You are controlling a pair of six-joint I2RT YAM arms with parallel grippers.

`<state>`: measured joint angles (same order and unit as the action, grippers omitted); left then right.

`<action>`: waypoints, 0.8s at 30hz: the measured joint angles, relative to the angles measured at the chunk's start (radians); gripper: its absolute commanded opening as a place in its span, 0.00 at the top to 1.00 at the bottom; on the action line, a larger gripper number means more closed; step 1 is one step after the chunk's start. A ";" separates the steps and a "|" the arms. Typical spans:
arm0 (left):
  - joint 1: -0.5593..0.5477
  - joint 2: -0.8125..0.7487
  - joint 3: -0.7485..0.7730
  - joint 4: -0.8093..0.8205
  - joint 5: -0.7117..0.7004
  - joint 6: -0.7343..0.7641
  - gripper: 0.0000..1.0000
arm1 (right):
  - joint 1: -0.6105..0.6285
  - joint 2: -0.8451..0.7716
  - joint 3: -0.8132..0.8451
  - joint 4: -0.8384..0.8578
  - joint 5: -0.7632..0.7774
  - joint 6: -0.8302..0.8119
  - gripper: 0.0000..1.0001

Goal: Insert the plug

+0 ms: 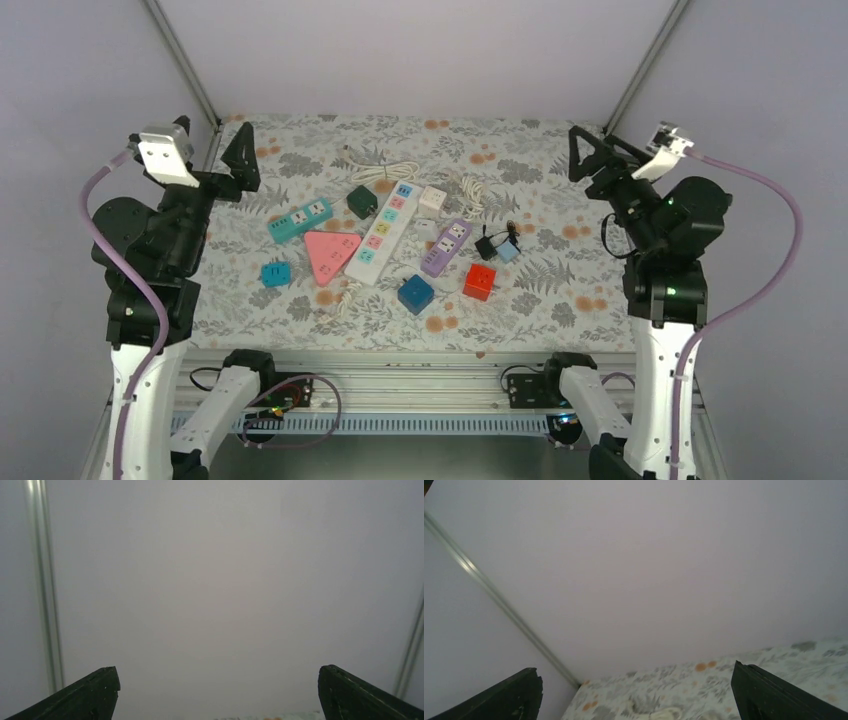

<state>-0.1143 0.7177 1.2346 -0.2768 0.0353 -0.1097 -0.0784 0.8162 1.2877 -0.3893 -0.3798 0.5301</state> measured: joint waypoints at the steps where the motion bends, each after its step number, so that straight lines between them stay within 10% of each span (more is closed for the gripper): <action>1: 0.010 0.001 -0.003 -0.003 0.021 -0.008 0.01 | 0.004 0.002 -0.013 0.002 -0.023 0.003 0.03; 14: 0.061 -0.001 -0.098 -0.030 0.292 -0.132 0.00 | 0.128 -0.023 -0.340 0.171 -0.225 0.161 0.00; 24: 0.062 0.000 -0.219 -0.005 0.441 -0.164 0.00 | 0.504 0.041 -0.533 0.105 0.077 0.131 0.00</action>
<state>-0.0521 0.7177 1.0161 -0.2821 0.4763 -0.2737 0.4259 0.8570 0.7544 -0.2840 -0.3027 0.6609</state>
